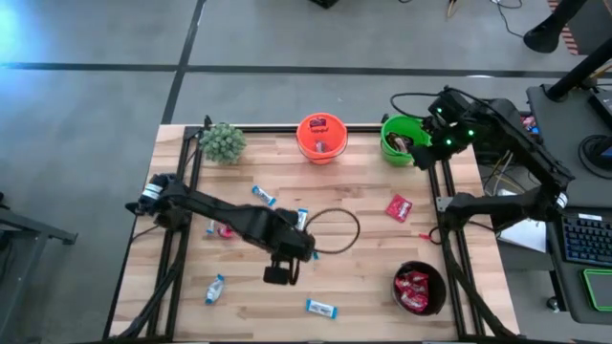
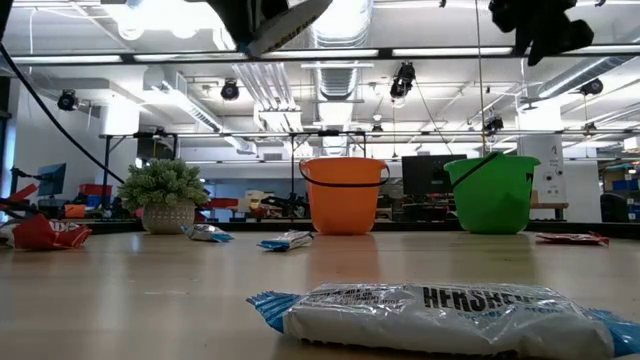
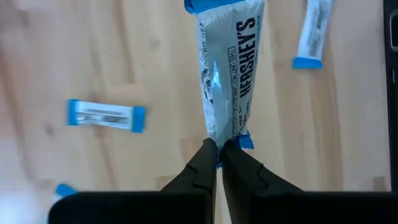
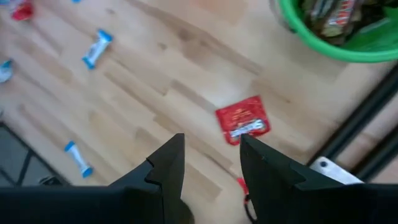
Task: Organize candy in baskets
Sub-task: Put the white chocolate into the orange bucket
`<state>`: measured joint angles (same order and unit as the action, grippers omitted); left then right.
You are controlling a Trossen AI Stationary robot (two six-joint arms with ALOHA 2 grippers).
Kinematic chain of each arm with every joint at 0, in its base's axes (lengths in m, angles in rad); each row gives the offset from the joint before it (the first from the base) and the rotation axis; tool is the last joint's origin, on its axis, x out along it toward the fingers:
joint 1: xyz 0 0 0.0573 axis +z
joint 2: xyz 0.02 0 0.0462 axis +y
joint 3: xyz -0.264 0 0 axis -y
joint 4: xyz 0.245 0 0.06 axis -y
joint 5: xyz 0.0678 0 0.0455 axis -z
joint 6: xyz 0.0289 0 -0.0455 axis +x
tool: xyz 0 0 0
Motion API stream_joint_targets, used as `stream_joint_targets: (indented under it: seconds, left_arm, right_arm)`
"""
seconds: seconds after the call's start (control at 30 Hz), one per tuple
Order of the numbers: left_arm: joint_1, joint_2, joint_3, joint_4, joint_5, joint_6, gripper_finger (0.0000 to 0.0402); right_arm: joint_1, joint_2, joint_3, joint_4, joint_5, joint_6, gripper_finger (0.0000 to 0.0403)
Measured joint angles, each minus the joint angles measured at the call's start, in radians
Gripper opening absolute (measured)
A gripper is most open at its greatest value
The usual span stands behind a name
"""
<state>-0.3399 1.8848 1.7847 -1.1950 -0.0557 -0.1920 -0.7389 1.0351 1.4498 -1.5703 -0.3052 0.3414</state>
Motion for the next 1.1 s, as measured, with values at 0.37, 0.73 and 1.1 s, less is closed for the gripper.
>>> stream_joint_targets:
  seconds: [0.37, 0.73, 1.1]
  left_arm:
    - [0.083, -0.118, 0.000, 0.003, -0.060, 0.060, 0.0000]
    - [0.174, -0.198, -0.001, -0.001, -0.070, 0.133, 0.0000]
    - [0.308, -0.229, -0.001, -0.001, -0.078, 0.239, 0.0000]
  right_arm:
    - [0.094, 0.002, -0.019, 0.015, -0.047, 0.000, 0.0141]
    - [0.280, 0.094, -0.064, 0.282, -0.185, 0.063, 0.0165]
    - [0.435, 0.131, -0.064, 0.731, -0.193, 0.124, 0.0212]
